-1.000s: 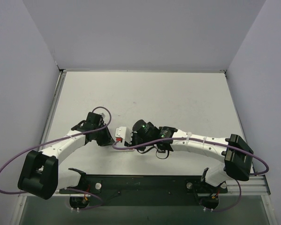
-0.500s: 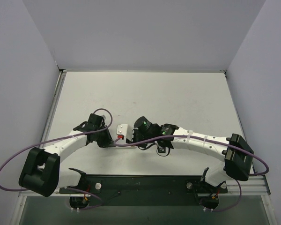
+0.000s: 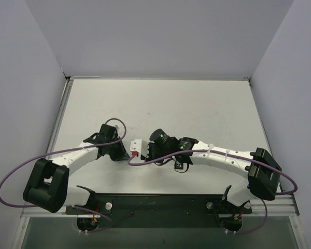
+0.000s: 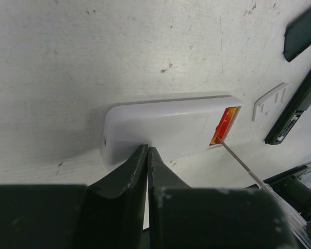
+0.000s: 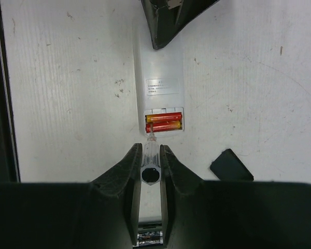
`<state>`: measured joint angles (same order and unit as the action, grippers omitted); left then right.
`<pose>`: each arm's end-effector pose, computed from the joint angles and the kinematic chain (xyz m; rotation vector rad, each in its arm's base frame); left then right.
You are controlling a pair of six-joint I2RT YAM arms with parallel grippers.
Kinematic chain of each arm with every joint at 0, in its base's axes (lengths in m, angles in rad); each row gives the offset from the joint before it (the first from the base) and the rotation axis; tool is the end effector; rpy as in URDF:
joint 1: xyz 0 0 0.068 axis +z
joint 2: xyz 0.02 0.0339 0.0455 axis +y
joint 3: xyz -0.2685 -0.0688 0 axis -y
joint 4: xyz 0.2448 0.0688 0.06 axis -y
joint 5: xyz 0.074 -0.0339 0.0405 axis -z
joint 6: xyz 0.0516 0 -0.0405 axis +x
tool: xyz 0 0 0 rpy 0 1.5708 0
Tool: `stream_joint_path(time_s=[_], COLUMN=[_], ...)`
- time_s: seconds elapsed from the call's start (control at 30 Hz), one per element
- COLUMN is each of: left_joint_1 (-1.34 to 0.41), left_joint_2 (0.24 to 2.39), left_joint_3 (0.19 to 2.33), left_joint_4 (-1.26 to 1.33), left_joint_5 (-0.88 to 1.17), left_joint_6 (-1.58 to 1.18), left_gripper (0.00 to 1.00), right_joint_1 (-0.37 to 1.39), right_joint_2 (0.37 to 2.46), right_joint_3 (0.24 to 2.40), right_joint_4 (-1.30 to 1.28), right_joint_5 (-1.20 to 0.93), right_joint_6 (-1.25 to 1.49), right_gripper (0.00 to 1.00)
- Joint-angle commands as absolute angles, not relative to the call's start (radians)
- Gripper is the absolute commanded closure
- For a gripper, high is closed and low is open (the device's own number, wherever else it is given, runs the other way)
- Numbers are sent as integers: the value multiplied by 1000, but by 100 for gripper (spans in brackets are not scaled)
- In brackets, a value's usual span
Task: Unload the batteries from the remote control
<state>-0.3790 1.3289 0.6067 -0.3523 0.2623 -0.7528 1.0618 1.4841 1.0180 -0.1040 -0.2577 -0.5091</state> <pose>0.2162 -0.1005 0.1485 -0.4253 2.7492 -0.6873 0.1575 0.3092 0.2577 -1.6463 1.4283 0.5953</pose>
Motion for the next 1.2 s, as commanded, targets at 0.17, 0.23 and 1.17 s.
stream_joint_path(time_s=[0.17, 0.23, 1.17], left_joint_1=[-385, -385, -383], left_joint_2=[1371, 1379, 1447], left_joint_3=[607, 607, 624], left_joint_4=[-350, -350, -350], left_joint_5=[210, 210, 175], left_joint_6=[-745, -744, -747], left_gripper=[85, 86, 87], right_joint_1=[1052, 1052, 1098], right_joint_2=[1509, 1514, 1224], right_joint_3=[936, 927, 462], right_joint_4=[-37, -25, 379], right_joint_5=[-291, -285, -143], right_joint_6=[-537, -519, -176], right_gripper=[100, 100, 100])
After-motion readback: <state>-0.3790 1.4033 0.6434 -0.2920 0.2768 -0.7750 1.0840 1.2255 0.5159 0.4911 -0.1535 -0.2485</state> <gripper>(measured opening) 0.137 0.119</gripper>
